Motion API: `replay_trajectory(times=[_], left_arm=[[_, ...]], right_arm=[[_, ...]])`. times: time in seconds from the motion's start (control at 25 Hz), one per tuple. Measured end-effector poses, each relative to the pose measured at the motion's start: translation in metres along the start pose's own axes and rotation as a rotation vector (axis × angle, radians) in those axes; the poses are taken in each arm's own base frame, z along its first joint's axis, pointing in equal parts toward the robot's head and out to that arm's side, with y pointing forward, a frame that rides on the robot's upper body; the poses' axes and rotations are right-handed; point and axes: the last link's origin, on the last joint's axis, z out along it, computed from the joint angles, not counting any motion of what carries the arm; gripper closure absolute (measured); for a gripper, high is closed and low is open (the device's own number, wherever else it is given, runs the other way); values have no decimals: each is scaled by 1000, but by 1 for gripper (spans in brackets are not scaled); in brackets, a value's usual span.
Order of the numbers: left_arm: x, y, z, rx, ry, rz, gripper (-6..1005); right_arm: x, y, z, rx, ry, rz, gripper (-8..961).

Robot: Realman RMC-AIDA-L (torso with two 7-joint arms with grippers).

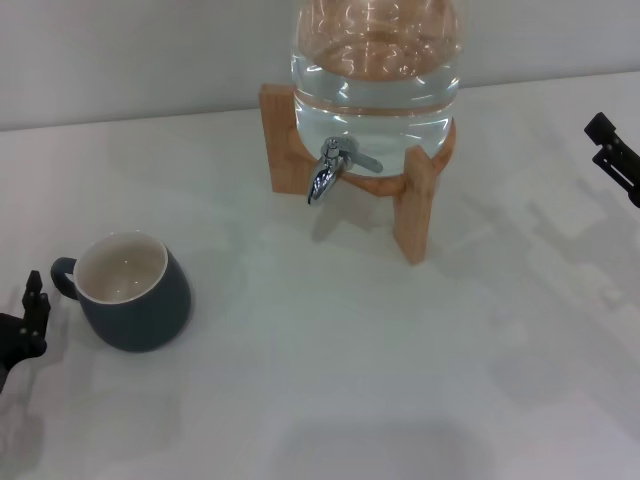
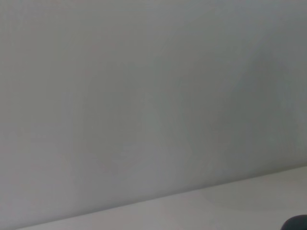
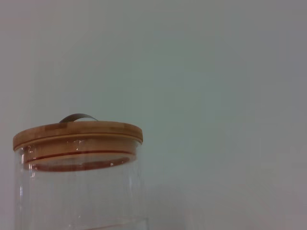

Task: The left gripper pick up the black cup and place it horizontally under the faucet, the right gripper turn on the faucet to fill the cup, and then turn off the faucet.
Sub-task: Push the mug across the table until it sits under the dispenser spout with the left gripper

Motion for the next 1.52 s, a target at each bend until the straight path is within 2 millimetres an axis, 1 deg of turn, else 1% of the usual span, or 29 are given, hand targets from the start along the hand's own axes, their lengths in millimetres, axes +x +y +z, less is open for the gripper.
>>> replay_trajectory(times=[0.48,0.88,1.24,1.52], left_arm=[[-3,1,-2,-3,-16,-1,516],[-7,9,-7,-45,-28,10,517],[-4,12,-4,-54,-19,8,517],[-6,15,-3,-80,-35,22,518]], right_arm=[[-1,-1,0,-1,-1,-5,90],[-1,-1,1,-2,-2,-6,89],[0,0,2,-6,0,-7,90],[0,0,2,-10,3,-8,90]])
